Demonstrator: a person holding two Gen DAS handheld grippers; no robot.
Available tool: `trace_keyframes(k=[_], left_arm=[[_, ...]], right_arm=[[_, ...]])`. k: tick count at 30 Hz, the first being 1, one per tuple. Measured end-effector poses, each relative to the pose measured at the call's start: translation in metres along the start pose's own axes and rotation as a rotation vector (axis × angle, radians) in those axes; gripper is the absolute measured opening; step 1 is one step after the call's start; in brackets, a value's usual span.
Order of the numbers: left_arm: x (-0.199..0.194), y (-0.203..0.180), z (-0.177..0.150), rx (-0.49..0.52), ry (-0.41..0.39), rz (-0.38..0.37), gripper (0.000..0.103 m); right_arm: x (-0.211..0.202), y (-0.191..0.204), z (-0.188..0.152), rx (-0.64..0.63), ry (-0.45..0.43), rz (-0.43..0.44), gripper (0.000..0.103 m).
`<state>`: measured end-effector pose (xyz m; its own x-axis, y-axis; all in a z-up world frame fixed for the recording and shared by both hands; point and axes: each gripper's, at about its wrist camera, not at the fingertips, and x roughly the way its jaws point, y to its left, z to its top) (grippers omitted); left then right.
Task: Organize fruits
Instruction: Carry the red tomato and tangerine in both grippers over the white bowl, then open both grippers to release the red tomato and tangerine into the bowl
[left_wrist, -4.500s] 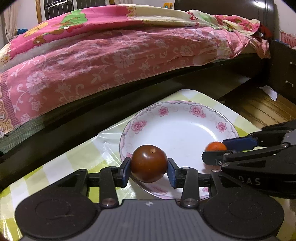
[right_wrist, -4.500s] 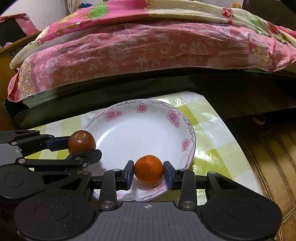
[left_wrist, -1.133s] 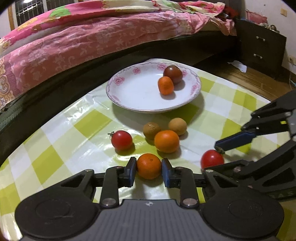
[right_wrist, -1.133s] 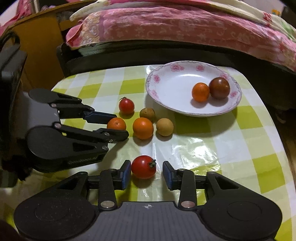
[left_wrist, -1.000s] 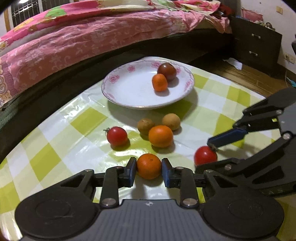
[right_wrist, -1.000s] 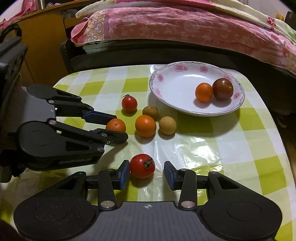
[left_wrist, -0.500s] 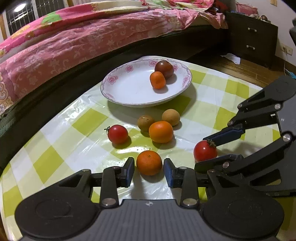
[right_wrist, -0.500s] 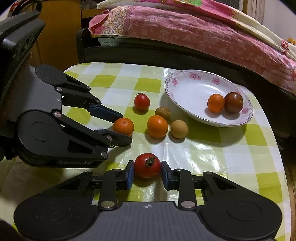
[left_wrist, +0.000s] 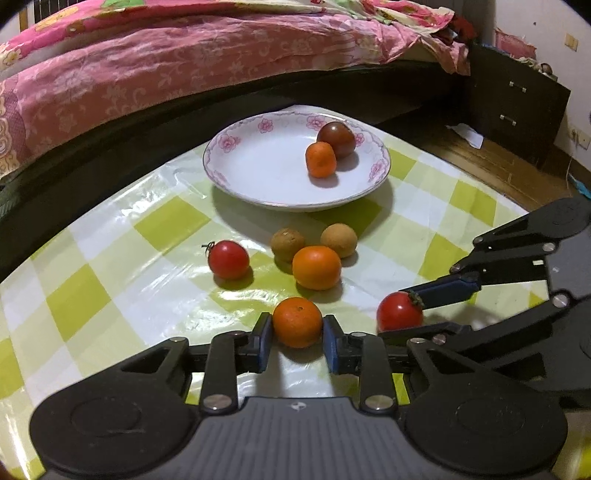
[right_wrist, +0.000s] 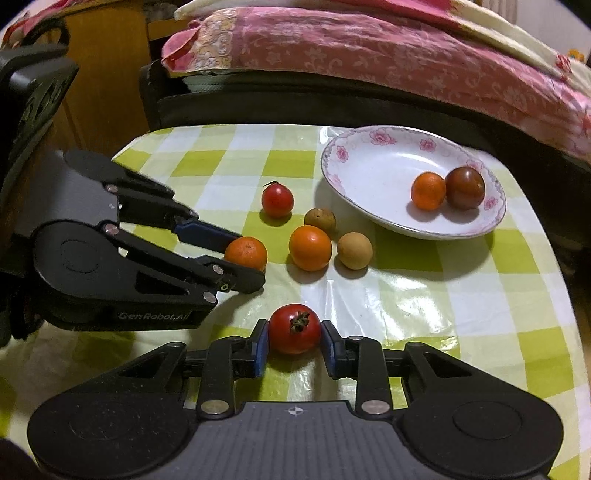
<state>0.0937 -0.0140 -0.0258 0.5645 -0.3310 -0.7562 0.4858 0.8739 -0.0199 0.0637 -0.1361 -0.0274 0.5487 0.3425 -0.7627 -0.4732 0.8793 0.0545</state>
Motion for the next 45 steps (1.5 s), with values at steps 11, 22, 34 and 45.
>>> trace_keyframes(k=[11,22,34,45], left_arm=[[-0.008,-0.004,0.02,-0.007,-0.066,0.002,0.036],[-0.006,0.0,0.046,-0.044,-0.131,0.048,0.036],[0.02,0.002,0.074,-0.044,-0.167,0.066,0.036],[0.036,0.011,0.073,-0.06,-0.144,0.079,0.036]], right_arm=[[-0.011,-0.018,0.015,0.046,-0.071,-0.05,0.025],[-0.017,-0.031,0.036,0.053,-0.161,-0.119,0.025],[-0.008,-0.056,0.051,0.078,-0.202,-0.193,0.025],[0.009,-0.06,0.057,0.022,-0.208,-0.202,0.025]])
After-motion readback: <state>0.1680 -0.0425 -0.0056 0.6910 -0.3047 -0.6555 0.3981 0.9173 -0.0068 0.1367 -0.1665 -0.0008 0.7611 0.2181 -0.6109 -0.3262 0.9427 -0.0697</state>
